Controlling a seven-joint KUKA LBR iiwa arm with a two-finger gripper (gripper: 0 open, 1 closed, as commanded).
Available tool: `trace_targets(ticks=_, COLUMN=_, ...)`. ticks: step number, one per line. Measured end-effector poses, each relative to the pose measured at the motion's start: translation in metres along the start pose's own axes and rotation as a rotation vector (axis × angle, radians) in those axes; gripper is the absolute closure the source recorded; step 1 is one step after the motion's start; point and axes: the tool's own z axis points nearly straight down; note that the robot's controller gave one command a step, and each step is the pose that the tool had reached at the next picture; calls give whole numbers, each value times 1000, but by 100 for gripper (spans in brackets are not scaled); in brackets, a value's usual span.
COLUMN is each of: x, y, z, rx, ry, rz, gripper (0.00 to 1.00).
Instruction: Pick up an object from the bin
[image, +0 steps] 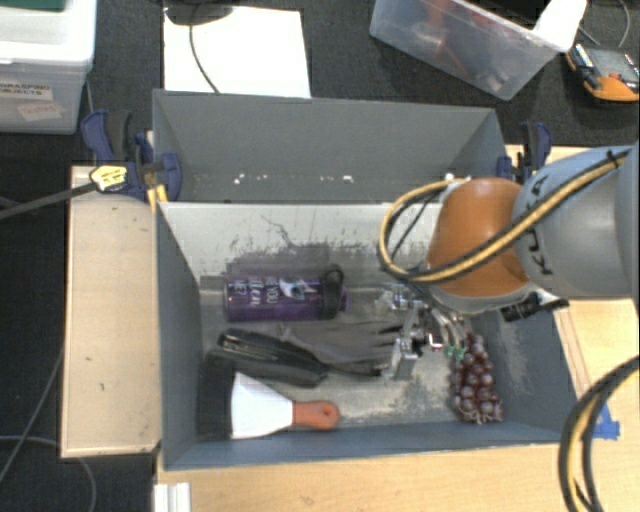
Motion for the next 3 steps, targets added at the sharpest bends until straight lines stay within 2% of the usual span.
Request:
trace_targets(ticks=1, x=7, y=-12, z=8, rx=0, ry=3, rz=47, gripper=100)
trace_targets(ticks=2, x=7, y=-12, z=8, rx=0, ry=3, rz=47, gripper=100)
trace_targets(ticks=3, x=11, y=-26, z=21, rx=-4, ry=-2, rz=71, gripper=100)
